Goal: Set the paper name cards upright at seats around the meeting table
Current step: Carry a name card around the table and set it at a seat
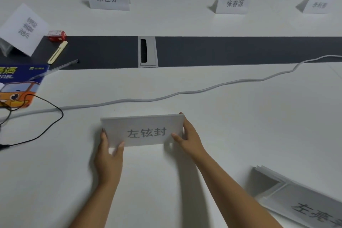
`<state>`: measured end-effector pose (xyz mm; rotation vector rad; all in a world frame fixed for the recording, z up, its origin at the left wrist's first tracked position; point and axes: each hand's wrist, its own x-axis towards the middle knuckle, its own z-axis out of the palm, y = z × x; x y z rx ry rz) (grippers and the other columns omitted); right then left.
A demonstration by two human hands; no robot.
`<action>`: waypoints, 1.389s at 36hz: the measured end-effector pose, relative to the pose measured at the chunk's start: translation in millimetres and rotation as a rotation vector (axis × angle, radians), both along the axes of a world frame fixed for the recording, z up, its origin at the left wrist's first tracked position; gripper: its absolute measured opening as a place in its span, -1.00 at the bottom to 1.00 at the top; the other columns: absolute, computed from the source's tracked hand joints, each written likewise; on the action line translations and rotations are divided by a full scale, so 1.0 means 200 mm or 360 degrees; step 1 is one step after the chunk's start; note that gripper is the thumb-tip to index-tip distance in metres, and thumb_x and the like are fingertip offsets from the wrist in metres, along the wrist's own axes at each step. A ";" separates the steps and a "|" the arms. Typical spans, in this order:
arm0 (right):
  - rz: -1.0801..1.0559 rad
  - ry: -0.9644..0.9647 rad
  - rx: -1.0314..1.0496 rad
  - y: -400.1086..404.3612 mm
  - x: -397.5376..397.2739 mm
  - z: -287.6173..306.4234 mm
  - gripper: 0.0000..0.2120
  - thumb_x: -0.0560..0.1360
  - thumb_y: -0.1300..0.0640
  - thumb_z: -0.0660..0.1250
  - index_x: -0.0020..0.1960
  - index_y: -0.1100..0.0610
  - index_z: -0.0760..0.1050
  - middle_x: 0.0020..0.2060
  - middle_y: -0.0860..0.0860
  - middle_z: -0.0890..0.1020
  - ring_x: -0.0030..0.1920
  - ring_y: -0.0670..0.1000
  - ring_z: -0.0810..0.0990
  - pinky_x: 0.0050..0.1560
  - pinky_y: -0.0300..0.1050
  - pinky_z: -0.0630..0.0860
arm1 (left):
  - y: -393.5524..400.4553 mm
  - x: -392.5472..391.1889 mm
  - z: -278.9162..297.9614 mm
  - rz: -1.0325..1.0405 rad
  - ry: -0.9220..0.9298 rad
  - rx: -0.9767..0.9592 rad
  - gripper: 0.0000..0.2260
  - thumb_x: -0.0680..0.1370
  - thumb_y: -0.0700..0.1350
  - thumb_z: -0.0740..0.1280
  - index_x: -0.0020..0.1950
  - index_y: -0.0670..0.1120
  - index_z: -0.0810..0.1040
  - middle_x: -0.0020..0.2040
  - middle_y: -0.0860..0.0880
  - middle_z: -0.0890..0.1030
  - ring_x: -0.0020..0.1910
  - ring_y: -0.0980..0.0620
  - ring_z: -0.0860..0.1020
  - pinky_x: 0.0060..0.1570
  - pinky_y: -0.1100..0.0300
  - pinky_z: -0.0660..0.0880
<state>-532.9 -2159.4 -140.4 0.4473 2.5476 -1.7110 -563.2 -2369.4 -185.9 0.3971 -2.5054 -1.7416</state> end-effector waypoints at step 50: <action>-0.0083 -0.0139 -0.0005 -0.01 -0.04 0.01 -0.26 0.31 -0.09 0.16 0.44 0.02 0.03 0.46 0.06 0.18 0.48 0.06 -0.07 0.45 0.02 -0.21 | 0.05 -0.02 0.12 -0.0075 -0.0013 -0.0351 -0.40 0.45 -0.24 0.34 0.42 -0.19 0.14 0.40 -0.22 0.32 0.34 -0.16 0.35 0.31 0.02 0.27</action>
